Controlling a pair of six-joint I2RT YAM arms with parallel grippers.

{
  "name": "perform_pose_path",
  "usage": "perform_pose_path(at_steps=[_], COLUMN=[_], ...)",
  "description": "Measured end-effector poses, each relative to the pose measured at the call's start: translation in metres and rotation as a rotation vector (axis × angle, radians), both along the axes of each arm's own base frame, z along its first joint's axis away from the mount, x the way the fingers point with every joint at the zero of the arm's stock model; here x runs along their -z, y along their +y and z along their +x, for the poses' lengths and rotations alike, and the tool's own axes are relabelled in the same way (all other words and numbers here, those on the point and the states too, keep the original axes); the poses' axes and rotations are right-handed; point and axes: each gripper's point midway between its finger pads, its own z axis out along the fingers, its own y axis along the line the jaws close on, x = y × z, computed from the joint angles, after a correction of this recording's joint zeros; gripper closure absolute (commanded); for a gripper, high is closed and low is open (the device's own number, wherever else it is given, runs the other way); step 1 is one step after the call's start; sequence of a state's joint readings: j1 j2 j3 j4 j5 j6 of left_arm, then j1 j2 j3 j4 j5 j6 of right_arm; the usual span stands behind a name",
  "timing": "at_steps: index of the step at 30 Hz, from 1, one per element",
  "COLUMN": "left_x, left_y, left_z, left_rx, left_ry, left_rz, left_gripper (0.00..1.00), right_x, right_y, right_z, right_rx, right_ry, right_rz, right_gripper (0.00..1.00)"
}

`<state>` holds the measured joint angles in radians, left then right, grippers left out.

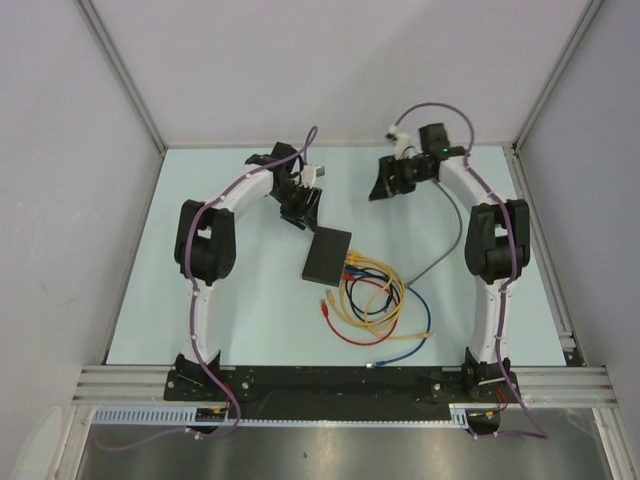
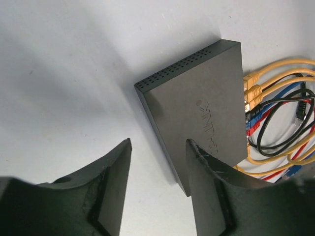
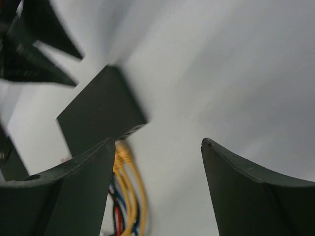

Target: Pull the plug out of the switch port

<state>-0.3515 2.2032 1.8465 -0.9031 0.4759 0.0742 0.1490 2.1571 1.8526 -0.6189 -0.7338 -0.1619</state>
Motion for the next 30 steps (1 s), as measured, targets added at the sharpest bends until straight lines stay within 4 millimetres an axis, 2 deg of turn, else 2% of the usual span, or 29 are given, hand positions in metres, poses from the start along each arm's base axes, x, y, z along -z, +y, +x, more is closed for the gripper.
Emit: perform_pose_path(at_steps=[2, 3, 4, 6, 7, 9, 15, 20, 27, 30], left_x=[-0.001, -0.001, -0.002, -0.005, -0.006, -0.009, -0.015, -0.018, 0.015, 0.019], left_y=[0.000, -0.001, -0.002, -0.004, -0.005, -0.007, -0.013, -0.019, -0.016, -0.018], left_z=[-0.001, -0.002, -0.002, -0.003, -0.003, -0.004, -0.008, -0.011, -0.012, -0.014], left_rx=[-0.002, -0.002, 0.001, 0.006, 0.010, 0.023, 0.040, 0.046, 0.037, 0.035], left_ry=[0.007, 0.011, 0.013, 0.016, 0.016, 0.016, 0.034, 0.054, 0.104, 0.124], left_rz=[-0.010, -0.016, -0.024, -0.041, -0.052, -0.074, -0.132, -0.174, -0.124, -0.130], left_gripper=[0.57, 0.60, 0.71, 0.84, 0.93, 0.99, 1.00, 1.00, 0.99, 0.99], right_x=[0.013, 0.019, 0.027, 0.039, 0.043, 0.047, 0.071, 0.087, 0.086, 0.089], right_y=[0.039, 0.052, 0.064, 0.075, 0.075, 0.073, 0.062, 0.068, 0.077, 0.079], right_z=[-0.037, -0.050, -0.066, -0.090, -0.095, -0.095, -0.098, -0.111, -0.120, -0.123], right_rx=[-0.135, -0.182, -0.230, -0.288, -0.299, -0.311, -0.350, -0.397, -0.446, -0.456], right_ry=[0.042, 0.060, 0.086, 0.142, 0.160, 0.168, 0.205, 0.245, 0.243, 0.255], right_rz=[0.018, 0.023, 0.026, 0.035, 0.040, 0.055, 0.063, 0.054, 0.062, 0.067], right_gripper=[0.24, 0.24, 0.25, 0.30, 0.31, 0.34, 0.38, 0.38, 0.41, 0.43])
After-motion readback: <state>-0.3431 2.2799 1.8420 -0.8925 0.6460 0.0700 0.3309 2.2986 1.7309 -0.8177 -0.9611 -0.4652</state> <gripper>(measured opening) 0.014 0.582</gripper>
